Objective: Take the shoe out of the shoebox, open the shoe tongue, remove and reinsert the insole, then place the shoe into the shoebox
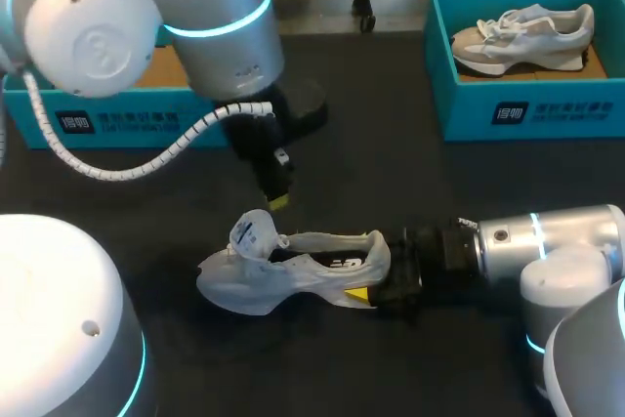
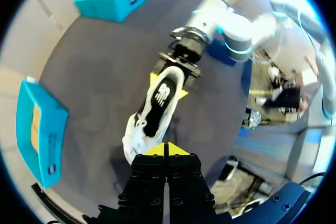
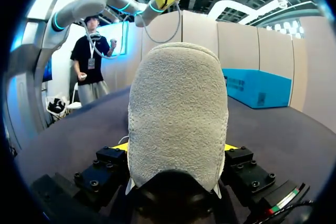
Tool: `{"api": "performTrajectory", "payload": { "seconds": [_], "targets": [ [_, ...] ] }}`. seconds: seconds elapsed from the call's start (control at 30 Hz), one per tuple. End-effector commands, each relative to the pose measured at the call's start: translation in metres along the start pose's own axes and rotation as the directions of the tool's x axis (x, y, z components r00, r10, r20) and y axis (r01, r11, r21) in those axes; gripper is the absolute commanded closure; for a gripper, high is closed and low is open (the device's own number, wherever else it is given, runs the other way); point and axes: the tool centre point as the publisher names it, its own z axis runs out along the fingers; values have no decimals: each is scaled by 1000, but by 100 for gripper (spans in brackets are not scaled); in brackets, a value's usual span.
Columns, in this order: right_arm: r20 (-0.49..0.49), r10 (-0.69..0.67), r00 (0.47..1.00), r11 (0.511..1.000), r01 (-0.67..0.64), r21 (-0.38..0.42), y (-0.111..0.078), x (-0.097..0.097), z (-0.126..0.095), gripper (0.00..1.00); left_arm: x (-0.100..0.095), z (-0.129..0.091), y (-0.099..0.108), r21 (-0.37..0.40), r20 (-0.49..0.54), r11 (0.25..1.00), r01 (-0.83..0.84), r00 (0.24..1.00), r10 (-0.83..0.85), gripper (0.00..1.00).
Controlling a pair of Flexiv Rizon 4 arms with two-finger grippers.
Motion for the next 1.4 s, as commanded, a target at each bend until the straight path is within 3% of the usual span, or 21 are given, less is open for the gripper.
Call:
{"api": "performTrajectory", "payload": {
  "seconds": [0.03, 0.17, 0.2, 0.23, 0.63, 0.73, 0.8, 0.87, 0.9, 0.97, 1.27, 1.4],
  "targets": [
    [1, 0, 1000, 1000, 0, 4, 1, 0, 1, 100, 8, 29, -11, 47, 65, 993, -111, 992, 108, 100],
    [1, 0, 1000, 1000, 0, 4, 1, 0, 1, 100, 15, 61, -23, 56, 61, 980, -189, 981, 186, 100],
    [1, 0, 1000, 1000, 0, 4, 1, 0, 1, 100, 17, 70, -23, 96, 55, 966, -240, 970, 236, 100],
    [1, 0, 1000, 1000, 0, 4, 1, 0, 1, 100, 15, 79, -25, 67, 66, 969, -239, 970, 234, 100],
    [1, 0, 1000, 1000, 0, 4, 1, 0, 1, 100, 15, 79, -25, 67, 66, 969, -239, 970, 234, 100],
    [1, 0, 1000, 1000, 0, 4, 1, 0, 1, 100, 13, 109, -33, 55, 53, 939, -338, 941, 335, 100],
    [1, 0, 1000, 1000, 0, 4, 1, 0, 1, 100, 10, 122, -36, 41, 45, 932, -360, 933, 358, 100],
    [1, 0, 1000, 1000, 0, 4, 1, 0, 1, 100, 5, 133, -38, 88, -17, 893, -440, 896, 443, 100],
    [1, 0, 1000, 1000, 0, 4, 1, 0, 1, 100, -3, 139, -42, 59, -24, 905, -422, 906, 424, 100],
    [1, 0, 1000, 1000, 0, 4, 1, 0, 1, 100, -11, 133, -41, 60, -32, 903, -426, 903, 428, 100],
    [1, 0, 1000, 1000, 0, 4, 1, 0, 1, 100, -11, 133, -41, 60, -32, 903, -426, 903, 428, 100],
    [1, 0, 1000, 1000, 0, 4, 1, 0, 1, 100, -11, 149, -48, 44, -26, 893, -449, 893, 450, 100]
  ]
}}
